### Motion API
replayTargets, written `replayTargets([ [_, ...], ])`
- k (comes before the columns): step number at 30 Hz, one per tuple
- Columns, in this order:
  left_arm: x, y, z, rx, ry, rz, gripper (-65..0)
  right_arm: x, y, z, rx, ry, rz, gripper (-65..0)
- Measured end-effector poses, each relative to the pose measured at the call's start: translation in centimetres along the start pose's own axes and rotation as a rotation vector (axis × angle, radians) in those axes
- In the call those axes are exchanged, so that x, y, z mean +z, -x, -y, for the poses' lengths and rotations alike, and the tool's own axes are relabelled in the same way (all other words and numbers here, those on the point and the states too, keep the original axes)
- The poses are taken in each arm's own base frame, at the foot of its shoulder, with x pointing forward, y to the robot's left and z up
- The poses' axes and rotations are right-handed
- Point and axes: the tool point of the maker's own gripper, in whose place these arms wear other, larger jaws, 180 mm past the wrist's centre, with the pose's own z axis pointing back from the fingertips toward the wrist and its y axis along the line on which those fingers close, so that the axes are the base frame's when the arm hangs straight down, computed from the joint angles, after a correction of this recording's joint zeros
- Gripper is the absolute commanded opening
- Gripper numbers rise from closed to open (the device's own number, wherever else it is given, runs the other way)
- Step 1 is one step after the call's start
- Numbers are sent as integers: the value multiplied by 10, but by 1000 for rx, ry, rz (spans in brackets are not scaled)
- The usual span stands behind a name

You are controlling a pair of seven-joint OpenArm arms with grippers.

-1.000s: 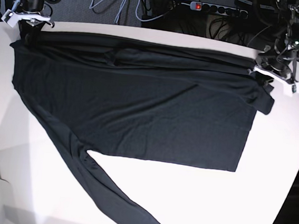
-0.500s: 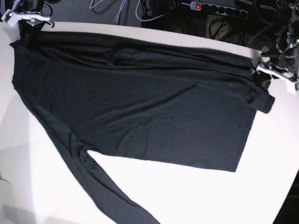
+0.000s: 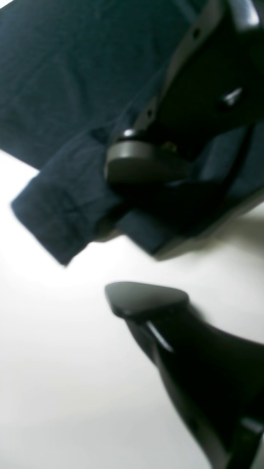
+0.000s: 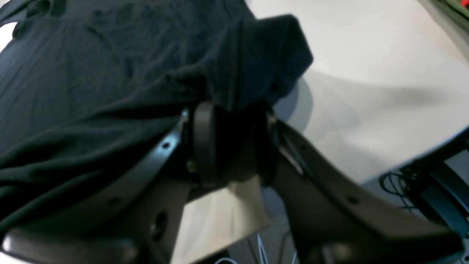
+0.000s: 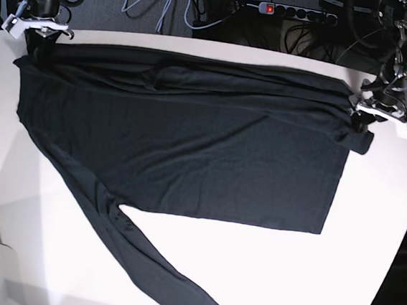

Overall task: Fold the T-shirt properly
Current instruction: 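Open both grippers and release the shirt edge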

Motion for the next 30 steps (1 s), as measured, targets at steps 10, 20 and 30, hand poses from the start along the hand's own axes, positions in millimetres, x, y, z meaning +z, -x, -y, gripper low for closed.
replayTargets([
  [10,10,2,5,-23,-2,-22,-251,-1,-7,11,35,9,-7,-462],
  [20,25,4,25,-38,45,-48,-249,0,-7,14,43,13,-10,-460],
  [30,25,6,24,-44,39,-51,-248,0,-8,13,46,9,-12,-446],
])
